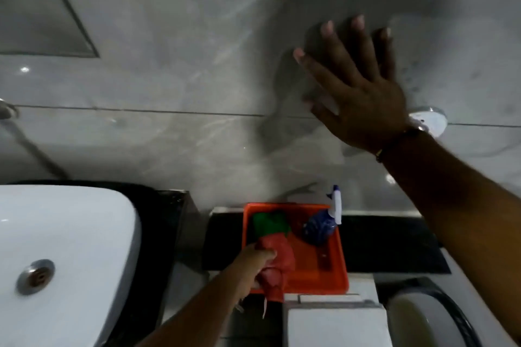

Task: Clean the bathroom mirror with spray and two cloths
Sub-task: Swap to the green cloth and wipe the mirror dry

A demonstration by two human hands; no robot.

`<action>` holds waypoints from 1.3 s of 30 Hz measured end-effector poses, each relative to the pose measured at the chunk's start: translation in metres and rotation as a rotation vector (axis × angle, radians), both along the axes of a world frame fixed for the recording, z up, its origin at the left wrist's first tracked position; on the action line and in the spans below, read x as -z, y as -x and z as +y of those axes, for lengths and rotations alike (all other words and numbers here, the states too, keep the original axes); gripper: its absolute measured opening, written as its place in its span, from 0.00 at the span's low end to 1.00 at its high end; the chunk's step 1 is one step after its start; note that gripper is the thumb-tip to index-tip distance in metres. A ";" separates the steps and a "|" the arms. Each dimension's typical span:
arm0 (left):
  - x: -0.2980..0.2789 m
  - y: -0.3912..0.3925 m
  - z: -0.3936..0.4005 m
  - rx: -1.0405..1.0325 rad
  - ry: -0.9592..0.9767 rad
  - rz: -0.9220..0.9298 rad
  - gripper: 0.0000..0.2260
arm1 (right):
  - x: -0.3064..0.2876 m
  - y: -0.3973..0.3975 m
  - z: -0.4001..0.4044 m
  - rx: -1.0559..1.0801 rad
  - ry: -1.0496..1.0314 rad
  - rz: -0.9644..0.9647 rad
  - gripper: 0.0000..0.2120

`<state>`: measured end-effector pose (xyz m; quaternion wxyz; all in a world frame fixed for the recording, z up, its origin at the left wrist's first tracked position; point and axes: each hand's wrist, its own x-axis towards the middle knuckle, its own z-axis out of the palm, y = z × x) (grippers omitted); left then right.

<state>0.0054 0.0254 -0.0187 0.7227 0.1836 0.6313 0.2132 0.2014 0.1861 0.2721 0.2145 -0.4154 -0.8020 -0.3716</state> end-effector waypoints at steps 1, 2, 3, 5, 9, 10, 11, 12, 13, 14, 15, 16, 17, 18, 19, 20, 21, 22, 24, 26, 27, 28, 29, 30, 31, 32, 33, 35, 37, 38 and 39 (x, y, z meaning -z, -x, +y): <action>0.010 -0.005 0.003 0.003 0.023 0.004 0.15 | -0.001 0.002 0.000 -0.003 -0.012 0.002 0.33; 0.020 -0.016 0.009 0.011 0.025 -0.037 0.14 | 0.003 0.000 0.003 -0.013 -0.013 -0.006 0.33; 0.037 -0.035 0.018 -0.013 0.038 -0.084 0.14 | 0.012 -0.008 0.010 -0.016 -0.012 -0.015 0.33; 0.055 -0.054 0.031 -0.038 0.063 -0.126 0.17 | 0.021 -0.010 0.016 -0.018 -0.021 -0.008 0.34; 0.074 -0.068 0.033 0.093 0.092 0.006 0.18 | 0.025 -0.014 0.018 -0.017 -0.030 0.017 0.33; 0.077 -0.067 0.031 0.149 0.086 0.090 0.17 | 0.028 -0.014 0.017 -0.018 -0.021 0.034 0.32; 0.079 -0.063 0.031 0.221 0.062 0.186 0.18 | 0.030 -0.013 0.017 -0.018 -0.023 0.049 0.31; 0.079 -0.060 0.030 0.291 0.031 0.280 0.20 | 0.032 -0.013 0.017 -0.017 -0.028 0.070 0.30; 0.077 -0.055 0.030 0.383 -0.012 0.387 0.21 | 0.034 -0.011 0.016 -0.021 -0.044 0.078 0.30; 0.073 -0.049 0.031 0.492 -0.063 0.498 0.22 | 0.035 -0.011 0.016 -0.022 -0.062 0.080 0.29; 0.069 -0.044 0.032 0.603 -0.120 0.612 0.21 | 0.035 -0.011 0.016 -0.022 -0.070 0.083 0.29; 0.061 -0.039 0.035 0.693 -0.184 0.728 0.19 | 0.035 -0.011 0.016 -0.022 -0.079 0.085 0.29; 0.055 -0.034 0.039 0.742 -0.251 0.832 0.17 | 0.035 -0.010 0.016 -0.020 -0.080 0.091 0.29; 0.051 -0.030 0.043 0.731 -0.313 0.915 0.15 | 0.036 -0.010 0.016 -0.017 -0.080 0.094 0.29; 0.049 -0.026 0.050 0.679 -0.378 0.980 0.13 | 0.036 -0.010 0.016 -0.015 -0.079 0.100 0.29; 0.048 -0.024 0.057 0.617 -0.419 1.008 0.12 | 0.037 -0.010 0.016 -0.013 -0.075 0.104 0.29; 0.048 -0.024 0.065 0.572 -0.437 1.020 0.15 | 0.037 -0.009 0.017 -0.010 -0.076 0.105 0.29; 0.047 -0.025 0.073 0.548 -0.432 1.007 0.20 | 0.038 -0.008 0.016 -0.007 -0.078 0.107 0.29; 0.049 -0.030 0.087 0.529 -0.406 0.972 0.26 | 0.040 -0.008 0.016 -0.001 -0.079 0.116 0.29; 0.054 -0.034 0.097 0.527 -0.378 0.960 0.30 | 0.043 -0.008 0.016 -0.003 -0.082 0.122 0.30; 0.061 -0.036 0.102 0.518 -0.374 0.972 0.31 | 0.045 -0.009 0.017 -0.001 -0.078 0.117 0.31; 0.062 -0.038 0.105 0.503 -0.366 0.982 0.33 | 0.045 -0.010 0.017 0.004 -0.075 0.111 0.33; 0.061 -0.039 0.107 0.480 -0.346 0.984 0.34 | 0.046 -0.009 0.018 0.008 -0.076 0.108 0.34; 0.064 -0.041 0.108 0.457 -0.336 0.968 0.34 | 0.046 -0.009 0.018 0.009 -0.079 0.102 0.35; 0.063 -0.043 0.107 0.438 -0.325 0.931 0.34 | 0.047 -0.009 0.019 0.009 -0.080 0.099 0.35; 0.067 -0.044 0.106 0.441 -0.324 0.904 0.33 | 0.047 -0.009 0.020 0.009 -0.076 0.096 0.36; 0.068 -0.045 0.105 0.458 -0.316 0.911 0.33 | 0.047 -0.010 0.020 0.012 -0.069 0.095 0.36; 0.069 -0.041 0.106 0.511 -0.298 0.947 0.34 | 0.048 -0.012 0.020 0.019 -0.059 0.095 0.36; 0.067 -0.036 0.108 0.526 -0.313 0.945 0.32 | 0.050 -0.013 0.019 0.014 -0.066 0.097 0.37; 0.065 -0.034 0.110 0.496 -0.333 0.911 0.30 | 0.052 -0.013 0.020 0.009 -0.064 0.096 0.37; 0.062 -0.033 0.111 0.455 -0.350 0.858 0.28 | 0.053 -0.013 0.020 0.004 -0.059 0.098 0.36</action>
